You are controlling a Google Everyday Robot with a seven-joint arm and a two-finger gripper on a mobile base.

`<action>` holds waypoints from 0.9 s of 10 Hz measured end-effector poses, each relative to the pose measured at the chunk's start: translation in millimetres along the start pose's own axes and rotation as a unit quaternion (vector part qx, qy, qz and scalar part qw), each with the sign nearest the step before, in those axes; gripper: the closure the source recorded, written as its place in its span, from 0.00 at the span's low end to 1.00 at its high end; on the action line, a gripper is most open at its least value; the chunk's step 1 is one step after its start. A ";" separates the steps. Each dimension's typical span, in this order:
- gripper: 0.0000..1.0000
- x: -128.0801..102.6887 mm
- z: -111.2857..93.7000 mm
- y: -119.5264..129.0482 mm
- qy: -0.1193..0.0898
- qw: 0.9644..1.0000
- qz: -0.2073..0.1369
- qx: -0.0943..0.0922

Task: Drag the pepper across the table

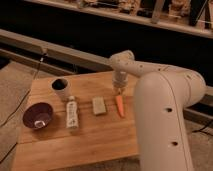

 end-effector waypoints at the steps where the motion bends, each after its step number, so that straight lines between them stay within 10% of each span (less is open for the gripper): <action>1: 1.00 0.7 -2.1 -5.5 -0.001 1.000 0.006 0.006; 9: 1.00 16.8 -12.2 -49.4 0.011 0.997 0.045 0.065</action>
